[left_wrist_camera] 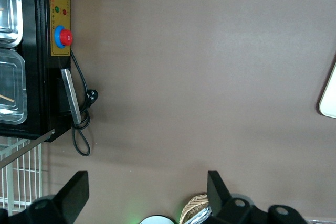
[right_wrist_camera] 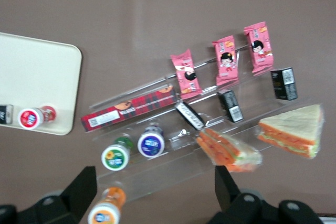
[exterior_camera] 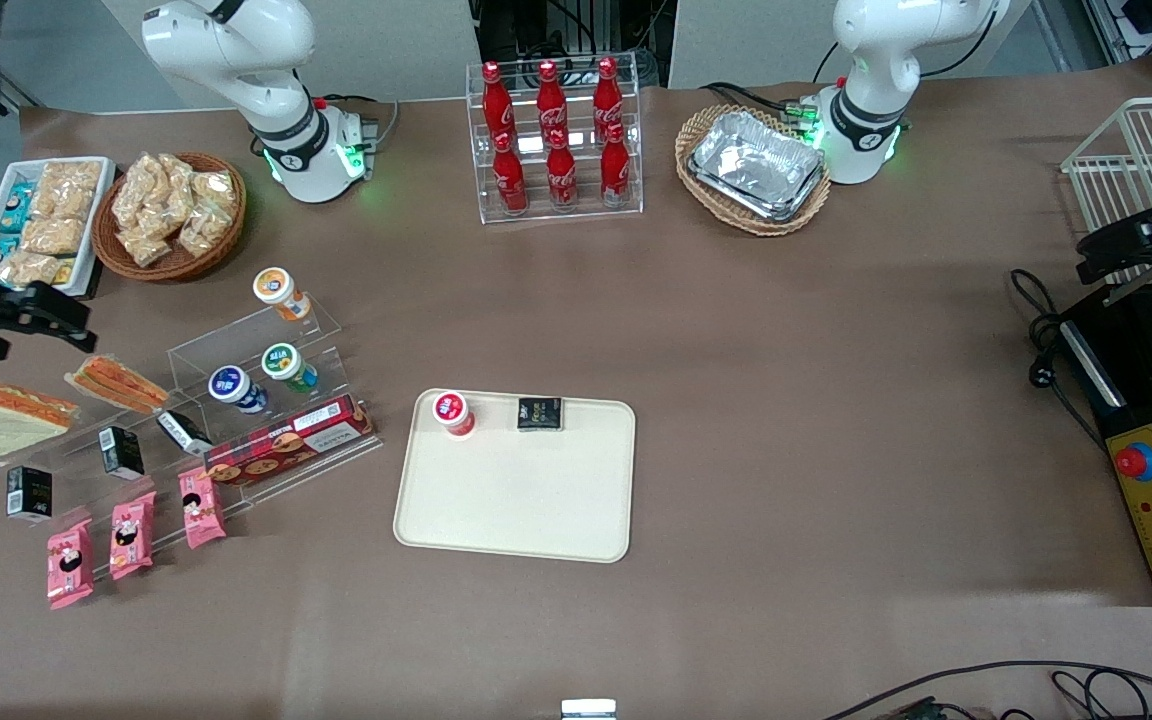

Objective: Place sandwich on tray

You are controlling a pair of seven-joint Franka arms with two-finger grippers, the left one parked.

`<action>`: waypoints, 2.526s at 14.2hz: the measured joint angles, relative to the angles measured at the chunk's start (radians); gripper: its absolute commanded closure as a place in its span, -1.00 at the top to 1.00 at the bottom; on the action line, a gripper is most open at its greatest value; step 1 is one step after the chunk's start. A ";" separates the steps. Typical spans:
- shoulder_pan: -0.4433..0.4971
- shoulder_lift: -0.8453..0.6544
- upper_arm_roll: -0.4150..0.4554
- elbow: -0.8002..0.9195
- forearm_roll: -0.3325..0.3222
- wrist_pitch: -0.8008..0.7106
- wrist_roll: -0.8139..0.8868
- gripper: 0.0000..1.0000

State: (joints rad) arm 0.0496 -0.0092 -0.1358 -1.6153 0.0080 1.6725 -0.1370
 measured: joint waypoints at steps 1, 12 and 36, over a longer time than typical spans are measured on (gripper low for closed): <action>-0.002 0.000 -0.023 0.001 0.000 0.000 -0.055 1.00; -0.008 0.000 -0.275 0.001 0.003 0.002 -0.836 1.00; -0.095 0.223 -0.366 -0.007 0.172 0.237 -2.134 1.00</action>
State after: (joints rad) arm -0.0450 0.2138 -0.5019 -1.6219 0.1798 1.9090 -2.2709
